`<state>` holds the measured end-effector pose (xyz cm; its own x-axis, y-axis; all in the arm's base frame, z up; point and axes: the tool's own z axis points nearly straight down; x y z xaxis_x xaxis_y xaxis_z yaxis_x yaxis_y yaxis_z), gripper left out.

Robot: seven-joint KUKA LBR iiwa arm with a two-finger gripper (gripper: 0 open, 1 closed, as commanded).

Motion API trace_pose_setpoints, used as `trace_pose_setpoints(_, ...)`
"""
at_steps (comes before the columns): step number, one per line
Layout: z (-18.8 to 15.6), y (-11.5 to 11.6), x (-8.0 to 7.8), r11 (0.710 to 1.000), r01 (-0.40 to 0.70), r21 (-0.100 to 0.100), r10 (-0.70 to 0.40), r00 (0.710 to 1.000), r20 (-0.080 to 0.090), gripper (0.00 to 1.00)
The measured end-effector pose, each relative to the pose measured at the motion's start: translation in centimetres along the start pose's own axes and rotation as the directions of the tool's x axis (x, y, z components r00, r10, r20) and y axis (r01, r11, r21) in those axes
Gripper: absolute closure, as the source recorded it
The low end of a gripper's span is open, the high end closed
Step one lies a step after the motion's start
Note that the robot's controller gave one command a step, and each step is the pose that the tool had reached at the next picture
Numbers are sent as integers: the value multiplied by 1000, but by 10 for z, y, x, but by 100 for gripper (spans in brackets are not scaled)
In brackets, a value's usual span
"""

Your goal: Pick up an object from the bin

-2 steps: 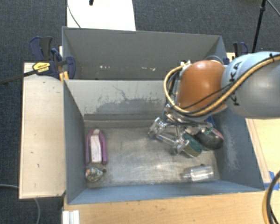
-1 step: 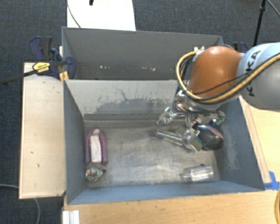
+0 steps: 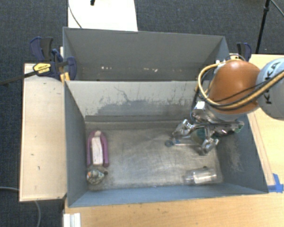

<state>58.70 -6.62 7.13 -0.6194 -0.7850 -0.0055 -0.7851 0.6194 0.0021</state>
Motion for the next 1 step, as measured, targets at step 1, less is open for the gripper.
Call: trace_pose_setpoints(1, -3, -1, -3, 1000, -1, 6, 1, 1000, 3, 100)
